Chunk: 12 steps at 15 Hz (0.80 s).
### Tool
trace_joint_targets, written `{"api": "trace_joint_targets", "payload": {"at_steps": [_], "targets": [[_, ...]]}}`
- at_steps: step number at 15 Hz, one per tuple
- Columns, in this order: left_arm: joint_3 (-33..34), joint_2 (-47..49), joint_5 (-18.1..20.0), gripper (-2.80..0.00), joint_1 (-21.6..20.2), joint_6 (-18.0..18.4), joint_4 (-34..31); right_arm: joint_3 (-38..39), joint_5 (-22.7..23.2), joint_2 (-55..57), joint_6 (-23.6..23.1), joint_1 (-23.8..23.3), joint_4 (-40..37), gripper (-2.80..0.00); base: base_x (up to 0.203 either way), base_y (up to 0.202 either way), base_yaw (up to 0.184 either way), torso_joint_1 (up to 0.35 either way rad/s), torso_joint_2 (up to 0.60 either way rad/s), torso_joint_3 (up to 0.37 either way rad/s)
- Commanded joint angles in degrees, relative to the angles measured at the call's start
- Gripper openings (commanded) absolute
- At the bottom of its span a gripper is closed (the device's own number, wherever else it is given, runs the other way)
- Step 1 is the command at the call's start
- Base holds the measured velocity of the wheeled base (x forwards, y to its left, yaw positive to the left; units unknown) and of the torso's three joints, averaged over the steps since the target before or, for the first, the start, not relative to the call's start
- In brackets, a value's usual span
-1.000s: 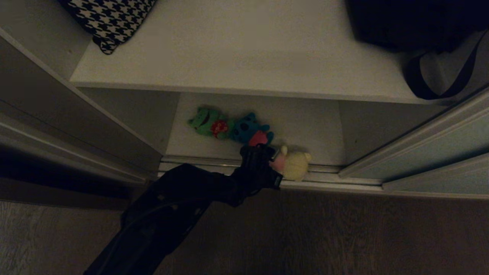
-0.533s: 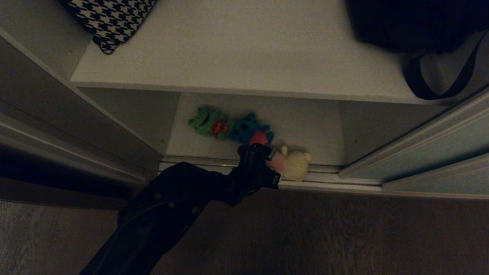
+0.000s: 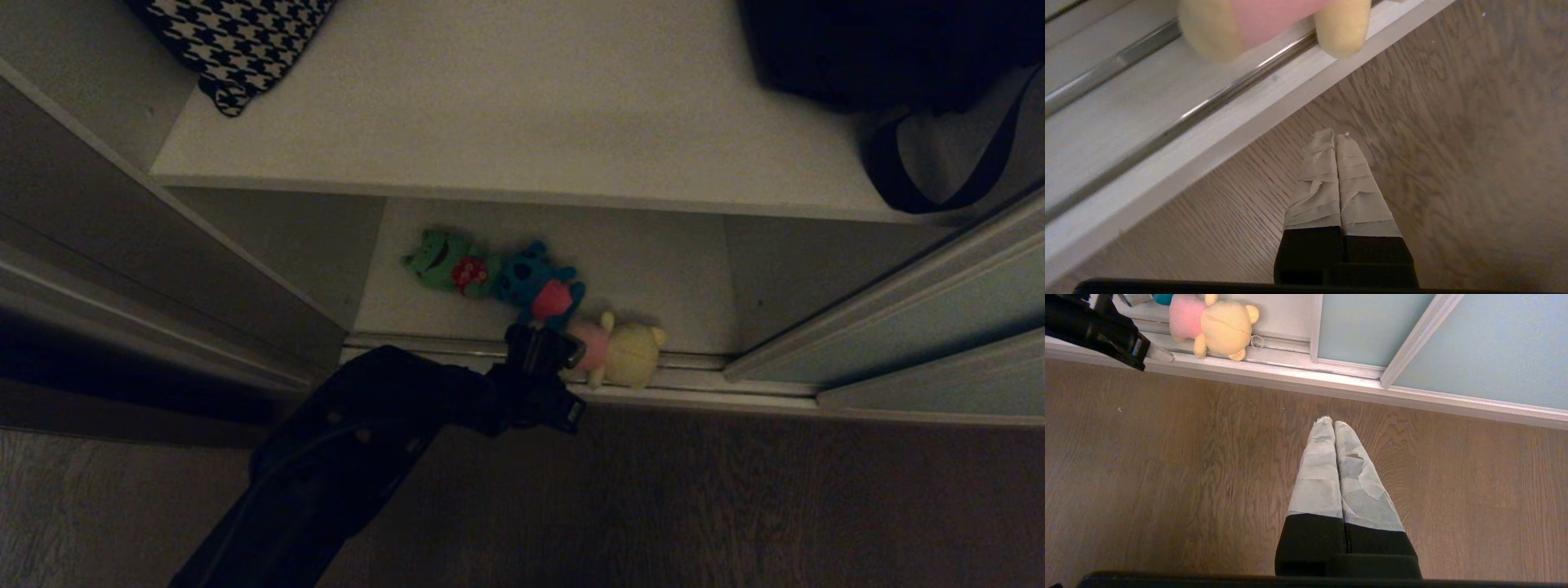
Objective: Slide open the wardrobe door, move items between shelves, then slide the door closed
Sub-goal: Place the pink doll on the lower shelf
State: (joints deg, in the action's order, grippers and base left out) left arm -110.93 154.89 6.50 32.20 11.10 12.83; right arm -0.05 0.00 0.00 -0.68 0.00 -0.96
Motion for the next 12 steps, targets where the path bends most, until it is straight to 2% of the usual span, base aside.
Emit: {"api": "trace_joint_targets", "payload": {"at_steps": [1, 3, 6, 10, 12], "targets": [[-0.2, 2.8, -0.1, -2.8, 0.0, 2.1, 5.5, 0.0, 0.0, 0.0, 0.0, 0.0, 0.0, -2.8, 0.0, 0.0, 0.0, 0.0, 0.0, 0.0], [-0.2, 3.8, 0.0, -2.8, 0.0, 2.5, 14.7, 0.0, 0.0, 0.0, 0.0, 0.0, 0.0, -2.8, 0.0, 0.0, 0.0, 0.0, 0.0, 0.0], [-0.4, 5.6, 0.3, -2.8, 0.0, 2.5, 25.0, 0.0, 0.0, 0.0, 0.0, 0.0, 0.0, -2.8, 0.0, 0.0, 0.0, 0.0, 0.0, 0.0], [-0.4, 6.3, 1.6, -2.8, -0.4, 1.4, 28.1, 0.0, 0.0, 0.0, 0.0, 0.0, 0.0, -2.8, 0.0, 0.0, 0.0, 0.0, 0.0, 0.0], [-0.4, 5.6, 1.4, -2.8, -0.5, -0.8, 32.9, 0.0, 0.0, 0.0, 0.0, 0.0, 0.0, -2.8, 0.0, 0.0, 0.0, 0.0, 0.0, 0.0]]}}
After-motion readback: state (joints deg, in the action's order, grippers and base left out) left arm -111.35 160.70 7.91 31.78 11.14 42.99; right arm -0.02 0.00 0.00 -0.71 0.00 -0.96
